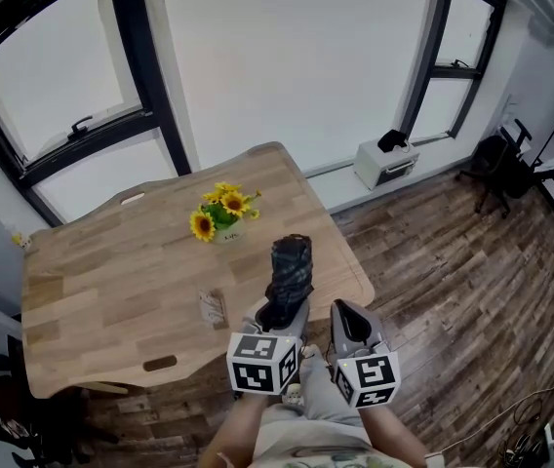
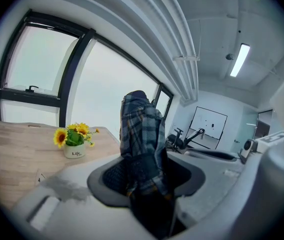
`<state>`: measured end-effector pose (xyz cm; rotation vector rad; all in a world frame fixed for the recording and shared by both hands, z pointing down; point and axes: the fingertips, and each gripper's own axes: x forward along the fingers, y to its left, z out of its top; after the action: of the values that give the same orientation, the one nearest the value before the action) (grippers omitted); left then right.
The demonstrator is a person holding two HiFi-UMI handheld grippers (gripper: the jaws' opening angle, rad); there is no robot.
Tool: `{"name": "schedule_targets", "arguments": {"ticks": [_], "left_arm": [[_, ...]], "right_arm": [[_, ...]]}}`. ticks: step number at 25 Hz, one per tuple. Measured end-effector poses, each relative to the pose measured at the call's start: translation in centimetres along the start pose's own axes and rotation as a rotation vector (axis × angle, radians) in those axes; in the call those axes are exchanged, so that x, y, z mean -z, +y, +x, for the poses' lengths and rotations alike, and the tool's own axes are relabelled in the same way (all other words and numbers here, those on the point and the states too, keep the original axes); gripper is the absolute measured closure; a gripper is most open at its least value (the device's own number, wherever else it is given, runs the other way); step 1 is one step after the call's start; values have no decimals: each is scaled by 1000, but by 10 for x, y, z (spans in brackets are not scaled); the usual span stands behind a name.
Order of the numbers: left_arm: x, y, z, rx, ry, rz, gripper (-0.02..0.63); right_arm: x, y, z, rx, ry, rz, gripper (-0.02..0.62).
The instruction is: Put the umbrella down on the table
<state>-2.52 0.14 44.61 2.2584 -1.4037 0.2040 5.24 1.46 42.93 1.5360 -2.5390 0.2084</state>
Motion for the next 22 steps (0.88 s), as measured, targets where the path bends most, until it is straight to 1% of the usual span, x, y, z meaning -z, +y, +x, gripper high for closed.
{"name": "schedule_targets", "arguments": {"ticks": [6, 10, 15, 22], "left_arm": [[0, 7, 10, 5, 16, -2, 416], [-5, 14, 16, 4, 19, 1, 416], [-23, 22, 26, -4, 5, 12, 416], [-49, 34, 42, 7, -6, 25, 416]], "right_arm": [[1, -1, 18, -13, 9, -8, 595], [-5, 2, 33, -31, 0, -25, 595], [-14, -2, 51, -46, -17, -34, 595], [-24, -7, 80, -66, -19, -37, 595]]}}
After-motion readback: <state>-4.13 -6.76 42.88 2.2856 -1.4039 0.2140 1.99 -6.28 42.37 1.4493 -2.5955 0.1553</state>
